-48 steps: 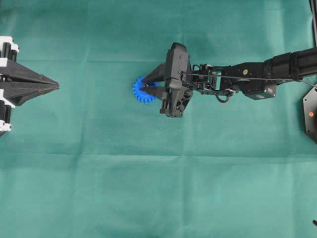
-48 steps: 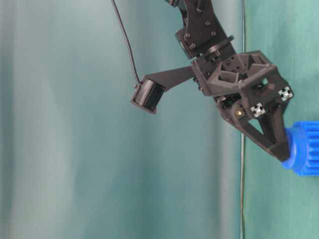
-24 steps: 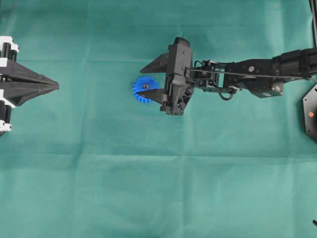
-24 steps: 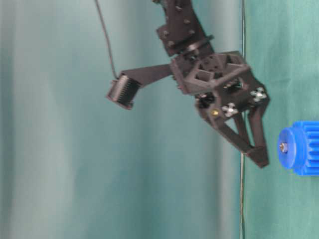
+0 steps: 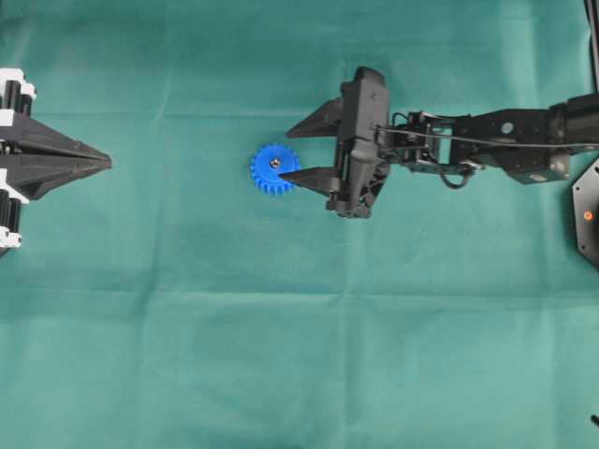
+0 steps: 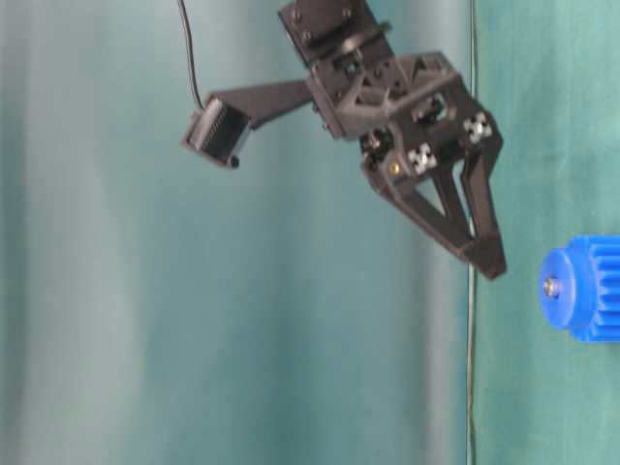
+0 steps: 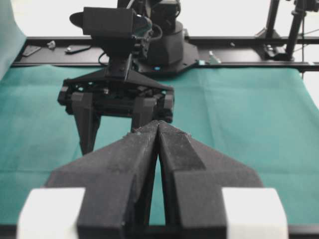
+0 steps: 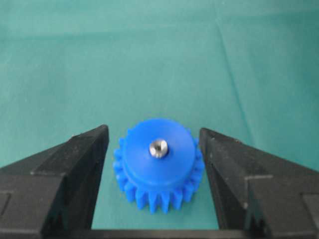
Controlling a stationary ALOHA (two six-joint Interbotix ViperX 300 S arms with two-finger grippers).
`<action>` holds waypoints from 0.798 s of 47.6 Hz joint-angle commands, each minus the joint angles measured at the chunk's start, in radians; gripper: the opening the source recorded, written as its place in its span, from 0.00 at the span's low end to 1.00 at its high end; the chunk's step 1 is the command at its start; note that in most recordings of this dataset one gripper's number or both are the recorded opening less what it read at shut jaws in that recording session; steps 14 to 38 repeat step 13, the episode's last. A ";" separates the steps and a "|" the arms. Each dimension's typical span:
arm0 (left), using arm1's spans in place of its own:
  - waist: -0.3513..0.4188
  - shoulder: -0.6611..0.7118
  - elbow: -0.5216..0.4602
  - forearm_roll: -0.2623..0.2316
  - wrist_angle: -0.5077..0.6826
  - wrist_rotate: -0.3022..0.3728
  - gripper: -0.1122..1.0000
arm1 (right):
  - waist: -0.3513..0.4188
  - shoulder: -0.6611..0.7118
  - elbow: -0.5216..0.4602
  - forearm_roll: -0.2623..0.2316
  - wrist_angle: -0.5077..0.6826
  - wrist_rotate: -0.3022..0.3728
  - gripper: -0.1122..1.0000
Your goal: Insert the shaft placed at a random location into the center hole of the small gear at another random location.
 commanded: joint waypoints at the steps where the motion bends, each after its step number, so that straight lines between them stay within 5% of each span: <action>1: 0.000 0.006 -0.021 0.003 -0.005 -0.003 0.10 | 0.003 -0.049 0.009 0.003 -0.009 0.006 0.75; 38: 0.000 0.006 -0.021 0.003 -0.006 -0.003 0.10 | 0.003 -0.101 0.071 0.003 -0.009 0.008 0.75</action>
